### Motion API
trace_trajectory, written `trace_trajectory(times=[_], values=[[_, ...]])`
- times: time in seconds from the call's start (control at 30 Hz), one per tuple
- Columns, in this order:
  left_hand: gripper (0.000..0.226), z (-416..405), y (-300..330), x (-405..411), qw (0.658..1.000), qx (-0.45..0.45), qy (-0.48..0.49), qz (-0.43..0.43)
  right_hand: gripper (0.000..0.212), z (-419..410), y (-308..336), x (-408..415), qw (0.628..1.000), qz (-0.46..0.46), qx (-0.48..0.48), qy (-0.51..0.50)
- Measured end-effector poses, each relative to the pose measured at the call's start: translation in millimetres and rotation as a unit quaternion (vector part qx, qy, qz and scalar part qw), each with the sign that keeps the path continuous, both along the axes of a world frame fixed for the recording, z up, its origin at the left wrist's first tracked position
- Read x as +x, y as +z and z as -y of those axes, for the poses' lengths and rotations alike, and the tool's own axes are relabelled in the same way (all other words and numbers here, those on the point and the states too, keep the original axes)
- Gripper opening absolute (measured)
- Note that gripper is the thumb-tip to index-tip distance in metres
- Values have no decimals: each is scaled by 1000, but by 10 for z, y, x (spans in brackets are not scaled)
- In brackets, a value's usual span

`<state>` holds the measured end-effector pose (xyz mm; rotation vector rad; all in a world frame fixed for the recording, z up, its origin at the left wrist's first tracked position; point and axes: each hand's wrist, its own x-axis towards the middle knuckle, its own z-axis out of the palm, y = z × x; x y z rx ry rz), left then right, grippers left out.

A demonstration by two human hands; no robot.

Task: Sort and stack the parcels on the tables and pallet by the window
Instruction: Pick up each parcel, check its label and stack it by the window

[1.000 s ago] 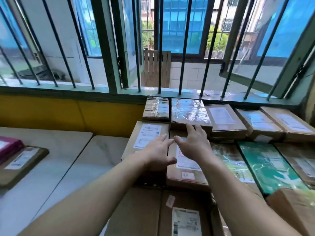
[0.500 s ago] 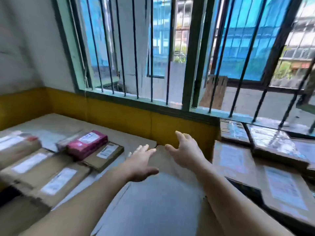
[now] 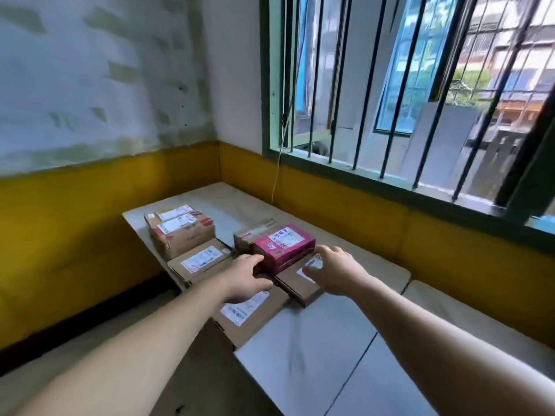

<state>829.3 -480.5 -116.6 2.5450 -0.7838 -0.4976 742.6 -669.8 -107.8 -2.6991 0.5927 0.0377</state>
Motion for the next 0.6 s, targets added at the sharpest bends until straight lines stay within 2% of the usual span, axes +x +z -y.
trace_trajectory(times=[0.27, 0.6], values=[[74, -8, -98, 1053, 999, 16, 41, -14, 68, 18, -155, 1298, 999, -6, -12, 39], [73, -538, -137, 2384, 998, 36, 45, -6, 65, -589, -242, 2713, 996, -20, -22, 82]])
